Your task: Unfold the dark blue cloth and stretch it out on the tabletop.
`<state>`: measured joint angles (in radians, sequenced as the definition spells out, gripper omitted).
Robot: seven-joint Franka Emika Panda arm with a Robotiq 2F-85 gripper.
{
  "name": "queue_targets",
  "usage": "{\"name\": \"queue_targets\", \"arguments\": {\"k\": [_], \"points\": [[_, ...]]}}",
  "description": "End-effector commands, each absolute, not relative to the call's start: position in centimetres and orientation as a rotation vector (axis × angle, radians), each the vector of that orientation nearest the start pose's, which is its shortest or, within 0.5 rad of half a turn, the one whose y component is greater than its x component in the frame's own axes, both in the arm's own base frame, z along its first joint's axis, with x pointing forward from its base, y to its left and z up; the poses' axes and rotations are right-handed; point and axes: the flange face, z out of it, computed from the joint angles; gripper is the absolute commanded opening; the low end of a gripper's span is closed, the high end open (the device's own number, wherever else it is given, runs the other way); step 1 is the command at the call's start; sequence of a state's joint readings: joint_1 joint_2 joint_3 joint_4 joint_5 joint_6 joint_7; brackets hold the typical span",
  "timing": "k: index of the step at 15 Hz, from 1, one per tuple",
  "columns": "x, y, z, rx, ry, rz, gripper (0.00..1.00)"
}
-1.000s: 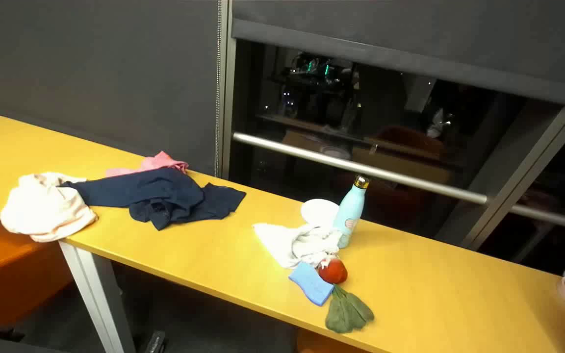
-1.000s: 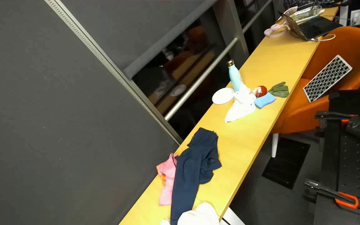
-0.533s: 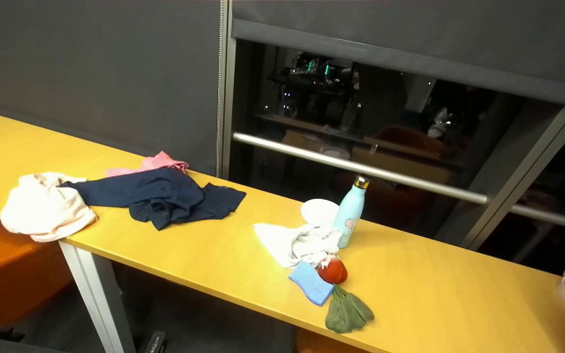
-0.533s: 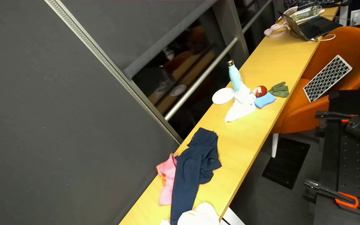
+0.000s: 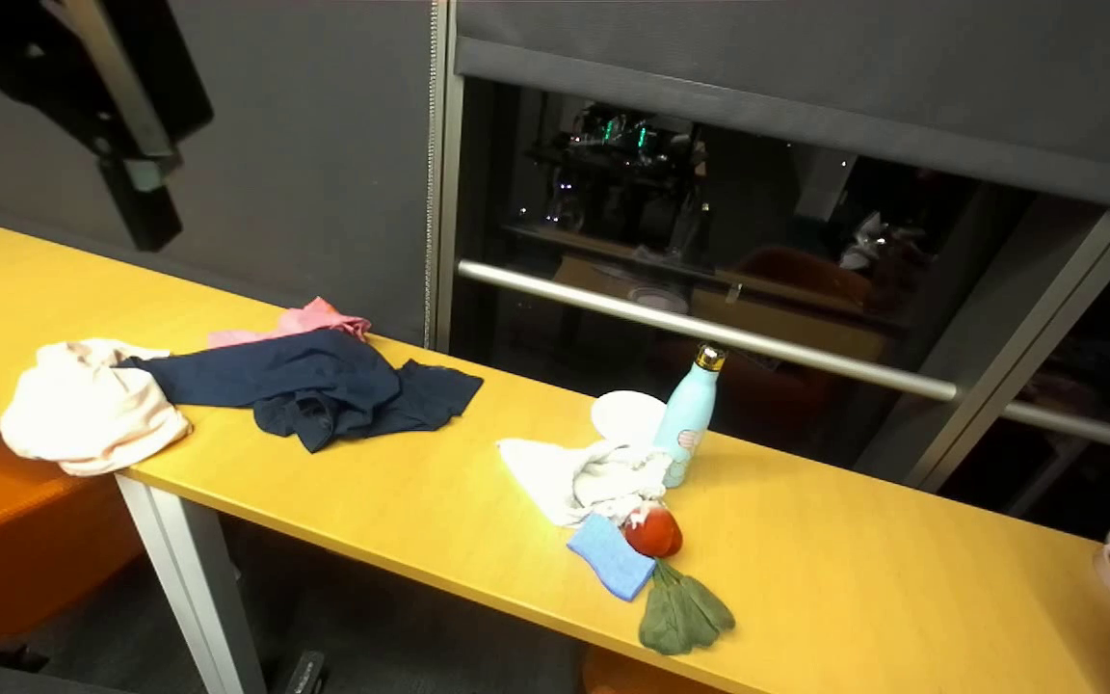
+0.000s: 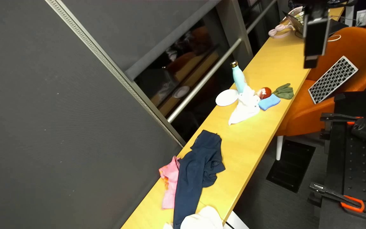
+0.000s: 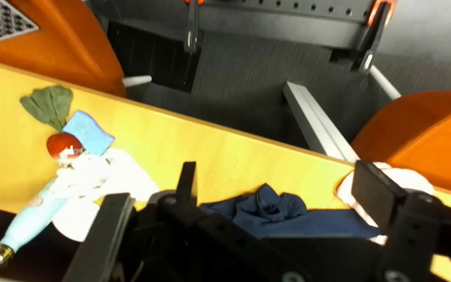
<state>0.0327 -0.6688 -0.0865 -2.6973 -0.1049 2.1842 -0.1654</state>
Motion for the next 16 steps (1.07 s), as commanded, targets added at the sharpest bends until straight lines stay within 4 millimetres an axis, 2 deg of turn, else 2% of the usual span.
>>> {"name": "queue_targets", "arguments": {"k": [1, 4, 6, 8, 11, 13, 16], "points": [[41.8, 1.0, 41.2, -3.175, -0.297, -0.313, 1.00], [45.9, 3.0, 37.1, -3.185, -0.290, -0.320, 1.00], [48.6, 3.7, 34.4, -3.206, -0.257, -0.318, 1.00], [51.6, 3.6, 31.7, -3.225, -0.190, -0.301, 1.00], [56.5, 2.2, 28.0, -3.273, -0.084, -0.291, 1.00], [59.8, 1.8, 25.2, -3.305, -0.079, -0.269, 1.00], [63.6, 3.5, 20.6, -3.306, -0.100, -0.210, 1.00]]}}
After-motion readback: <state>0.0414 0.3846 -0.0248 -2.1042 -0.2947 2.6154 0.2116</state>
